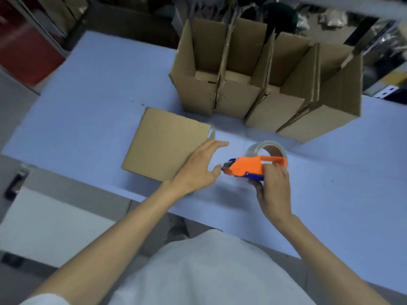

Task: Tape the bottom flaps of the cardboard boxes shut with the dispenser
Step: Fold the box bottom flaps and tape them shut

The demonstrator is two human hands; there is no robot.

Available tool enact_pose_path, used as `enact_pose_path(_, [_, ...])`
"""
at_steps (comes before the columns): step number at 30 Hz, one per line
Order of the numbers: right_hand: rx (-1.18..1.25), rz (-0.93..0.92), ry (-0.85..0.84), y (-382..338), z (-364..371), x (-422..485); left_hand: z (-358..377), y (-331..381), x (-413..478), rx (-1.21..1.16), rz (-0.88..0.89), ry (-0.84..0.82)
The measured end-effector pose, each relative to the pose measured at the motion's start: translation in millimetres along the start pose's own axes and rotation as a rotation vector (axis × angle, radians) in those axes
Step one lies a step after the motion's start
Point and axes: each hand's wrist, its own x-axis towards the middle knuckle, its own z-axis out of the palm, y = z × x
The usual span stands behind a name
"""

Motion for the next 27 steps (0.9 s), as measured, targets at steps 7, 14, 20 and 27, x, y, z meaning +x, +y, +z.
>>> enact_pose_path(7, [0.097,-0.073,0.009,-22.4,-10.9,10.9,-36.6,12.1,3.6,-0.147,0.066,-0.104])
enact_pose_path(14, [0.259,0.009,-0.087,-32.9,-21.1,9.9,-53.6,8.9,18.1,-0.388,-0.085,-0.309])
enact_pose_path(20, [0.421,0.135,-0.206,-40.9,-21.4,10.9,-55.6,3.7,21.4,-0.498,-0.103,-0.334])
enact_pose_path(27, [0.58,0.168,-0.327,-41.1,-27.1,18.0,-76.5,-3.6,17.2,-0.594,-0.261,-0.494])
